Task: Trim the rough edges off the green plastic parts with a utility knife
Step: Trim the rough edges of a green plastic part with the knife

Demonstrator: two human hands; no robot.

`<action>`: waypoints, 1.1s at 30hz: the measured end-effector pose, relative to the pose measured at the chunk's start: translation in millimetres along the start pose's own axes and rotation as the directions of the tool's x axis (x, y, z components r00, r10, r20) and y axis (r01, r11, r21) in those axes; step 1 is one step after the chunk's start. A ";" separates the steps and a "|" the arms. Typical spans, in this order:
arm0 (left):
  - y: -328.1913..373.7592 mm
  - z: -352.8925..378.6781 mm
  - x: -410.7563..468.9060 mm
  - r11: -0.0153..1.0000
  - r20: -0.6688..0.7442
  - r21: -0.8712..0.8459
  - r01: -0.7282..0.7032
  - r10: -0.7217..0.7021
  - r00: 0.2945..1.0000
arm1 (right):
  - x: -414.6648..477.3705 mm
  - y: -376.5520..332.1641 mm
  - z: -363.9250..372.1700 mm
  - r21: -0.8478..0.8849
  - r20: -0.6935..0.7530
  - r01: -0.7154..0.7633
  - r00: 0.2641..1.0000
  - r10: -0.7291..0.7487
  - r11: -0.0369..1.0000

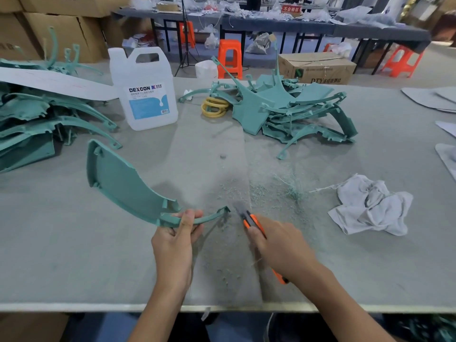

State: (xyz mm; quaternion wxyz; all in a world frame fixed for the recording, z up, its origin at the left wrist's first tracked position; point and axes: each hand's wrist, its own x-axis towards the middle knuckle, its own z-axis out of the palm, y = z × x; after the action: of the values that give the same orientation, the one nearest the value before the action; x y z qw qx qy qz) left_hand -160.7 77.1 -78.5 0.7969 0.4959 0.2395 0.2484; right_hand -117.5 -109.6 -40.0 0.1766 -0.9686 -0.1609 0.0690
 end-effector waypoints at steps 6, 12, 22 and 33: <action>16.6 12.2 -10.9 0.990 0.069 -0.095 0.103 -0.097 0.993 | -9.6 12.5 -10.4 0.558 -0.119 -0.038 0.985 0.125 0.829; 24.2 28.2 -21.7 0.974 0.247 -0.134 0.182 -0.145 0.958 | -11.8 -5.0 -15.6 0.774 -0.098 0.077 0.995 -0.001 0.628; 23.1 -29.4 -11.2 0.791 -0.072 0.581 -0.191 0.284 0.956 | -14.8 26.0 -34.6 0.944 -0.084 0.034 0.987 0.138 0.327; 86.3 -51.2 29.9 0.791 0.542 0.592 -0.156 -0.247 0.803 | 2.9 64.7 -72.6 0.949 0.116 -0.102 0.993 -0.031 0.297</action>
State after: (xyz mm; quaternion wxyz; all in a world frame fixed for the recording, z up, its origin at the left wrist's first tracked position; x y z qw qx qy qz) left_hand -183.8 163.7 -24.2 0.6329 0.7715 0.0574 -0.0305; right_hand -82.4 -189.2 3.6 0.7050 -0.6734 -0.0768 0.2089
